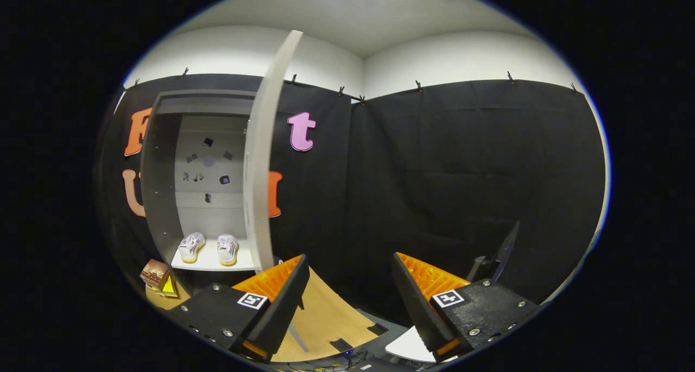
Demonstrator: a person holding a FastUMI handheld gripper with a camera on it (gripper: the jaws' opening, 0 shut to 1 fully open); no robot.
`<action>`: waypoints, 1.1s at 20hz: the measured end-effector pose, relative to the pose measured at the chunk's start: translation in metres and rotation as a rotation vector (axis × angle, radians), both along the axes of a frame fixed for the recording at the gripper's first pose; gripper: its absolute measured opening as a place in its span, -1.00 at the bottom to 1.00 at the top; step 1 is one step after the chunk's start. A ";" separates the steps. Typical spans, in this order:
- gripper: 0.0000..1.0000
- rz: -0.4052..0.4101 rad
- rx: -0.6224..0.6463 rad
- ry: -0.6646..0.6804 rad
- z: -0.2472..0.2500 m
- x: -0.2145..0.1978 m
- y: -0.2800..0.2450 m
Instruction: Open the shoe cabinet door, grab the shoes and put them into the shoe cabinet, then close the shoe cabinet door.
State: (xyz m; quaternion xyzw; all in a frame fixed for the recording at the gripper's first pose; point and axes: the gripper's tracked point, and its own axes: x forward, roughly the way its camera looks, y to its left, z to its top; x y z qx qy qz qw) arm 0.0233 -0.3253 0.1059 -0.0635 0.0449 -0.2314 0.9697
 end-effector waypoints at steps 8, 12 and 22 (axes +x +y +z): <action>0.90 0.131 0.036 -0.008 -0.002 0.054 0.001; 0.80 0.212 0.046 0.001 -0.002 0.061 0.016; 0.77 0.336 0.099 0.021 -0.009 0.057 0.085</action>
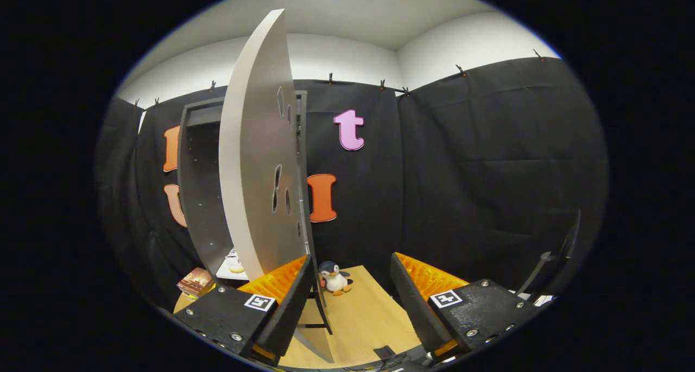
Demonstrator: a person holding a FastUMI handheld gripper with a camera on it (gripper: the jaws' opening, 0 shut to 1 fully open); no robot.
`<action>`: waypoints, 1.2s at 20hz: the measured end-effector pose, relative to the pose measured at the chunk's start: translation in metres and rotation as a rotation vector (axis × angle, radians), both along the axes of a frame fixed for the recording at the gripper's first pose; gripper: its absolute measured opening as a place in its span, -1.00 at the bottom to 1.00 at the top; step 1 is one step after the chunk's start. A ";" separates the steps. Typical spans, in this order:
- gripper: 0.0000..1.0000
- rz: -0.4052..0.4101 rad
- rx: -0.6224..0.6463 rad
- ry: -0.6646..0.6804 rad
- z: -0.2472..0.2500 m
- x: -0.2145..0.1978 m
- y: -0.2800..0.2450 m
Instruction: Open the shoe cabinet door, grab the shoes and put them into the shoe cabinet, then close the shoe cabinet door.
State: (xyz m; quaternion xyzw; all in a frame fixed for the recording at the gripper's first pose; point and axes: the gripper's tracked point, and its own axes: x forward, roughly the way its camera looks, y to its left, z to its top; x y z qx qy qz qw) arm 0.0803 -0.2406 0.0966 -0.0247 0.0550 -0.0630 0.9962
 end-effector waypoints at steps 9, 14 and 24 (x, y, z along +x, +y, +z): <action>0.77 0.134 0.080 -0.003 -0.019 0.027 0.143; 0.78 0.185 0.078 0.010 -0.033 0.073 0.231; 0.86 0.206 0.028 0.034 -0.059 0.094 0.310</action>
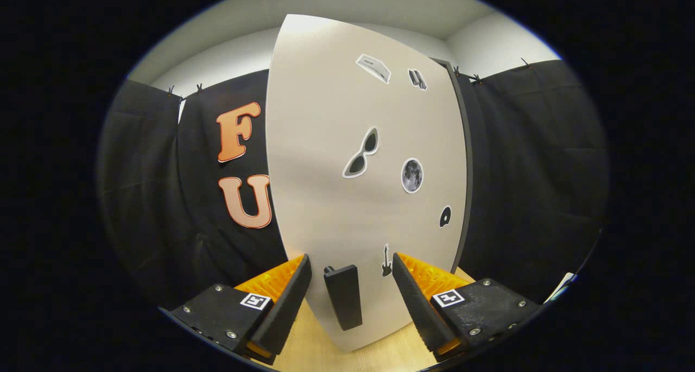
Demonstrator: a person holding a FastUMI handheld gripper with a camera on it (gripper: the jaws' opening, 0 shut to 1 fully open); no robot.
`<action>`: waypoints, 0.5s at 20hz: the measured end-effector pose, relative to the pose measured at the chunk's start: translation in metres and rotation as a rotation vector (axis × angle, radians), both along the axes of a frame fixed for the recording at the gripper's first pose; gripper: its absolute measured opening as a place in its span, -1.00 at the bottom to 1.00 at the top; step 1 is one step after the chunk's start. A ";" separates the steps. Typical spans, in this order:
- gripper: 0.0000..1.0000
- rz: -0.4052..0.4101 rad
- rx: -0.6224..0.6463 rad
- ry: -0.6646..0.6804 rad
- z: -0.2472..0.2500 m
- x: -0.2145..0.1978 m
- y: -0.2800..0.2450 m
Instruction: Open the shoe cabinet door, grab the shoes and put them into the shoe cabinet, then close the shoe cabinet door.
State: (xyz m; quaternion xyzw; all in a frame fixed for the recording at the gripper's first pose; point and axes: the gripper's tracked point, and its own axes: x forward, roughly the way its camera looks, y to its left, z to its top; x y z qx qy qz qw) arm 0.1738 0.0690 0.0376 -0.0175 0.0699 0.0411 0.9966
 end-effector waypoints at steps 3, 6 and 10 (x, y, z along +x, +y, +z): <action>0.86 -0.023 -0.038 -0.030 0.010 -0.020 -0.010; 0.86 -0.021 -0.052 -0.052 0.026 -0.036 -0.017; 0.86 -0.040 -0.093 -0.066 0.042 -0.053 -0.035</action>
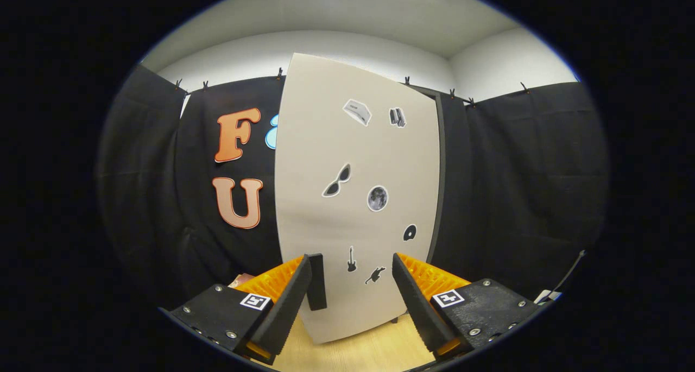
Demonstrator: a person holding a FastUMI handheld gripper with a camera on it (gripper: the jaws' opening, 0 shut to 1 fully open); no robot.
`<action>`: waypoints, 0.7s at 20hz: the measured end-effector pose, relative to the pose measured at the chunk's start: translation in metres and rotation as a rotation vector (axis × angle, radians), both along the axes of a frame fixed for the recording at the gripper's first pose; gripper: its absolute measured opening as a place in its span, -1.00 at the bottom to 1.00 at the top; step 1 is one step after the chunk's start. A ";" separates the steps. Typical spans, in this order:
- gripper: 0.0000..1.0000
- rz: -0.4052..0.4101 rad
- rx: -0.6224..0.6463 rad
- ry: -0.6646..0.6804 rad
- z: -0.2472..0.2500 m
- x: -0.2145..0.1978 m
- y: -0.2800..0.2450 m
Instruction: Open the shoe cabinet door, grab the shoes and put them into the shoe cabinet, then close the shoe cabinet door.
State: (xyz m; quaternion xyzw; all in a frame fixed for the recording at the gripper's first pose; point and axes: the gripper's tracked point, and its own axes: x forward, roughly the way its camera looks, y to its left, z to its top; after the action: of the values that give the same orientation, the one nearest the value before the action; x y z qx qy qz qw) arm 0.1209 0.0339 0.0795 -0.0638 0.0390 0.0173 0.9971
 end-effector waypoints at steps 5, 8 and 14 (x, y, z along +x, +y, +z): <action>0.86 -0.037 0.002 -0.036 0.020 -0.015 -0.029; 0.86 -0.053 0.014 -0.032 0.019 -0.018 -0.042; 0.86 -0.059 0.017 -0.021 0.009 -0.023 -0.045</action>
State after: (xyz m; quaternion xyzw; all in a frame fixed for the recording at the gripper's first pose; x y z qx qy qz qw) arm 0.0975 -0.0107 0.0887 -0.0541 0.0303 -0.0122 0.9980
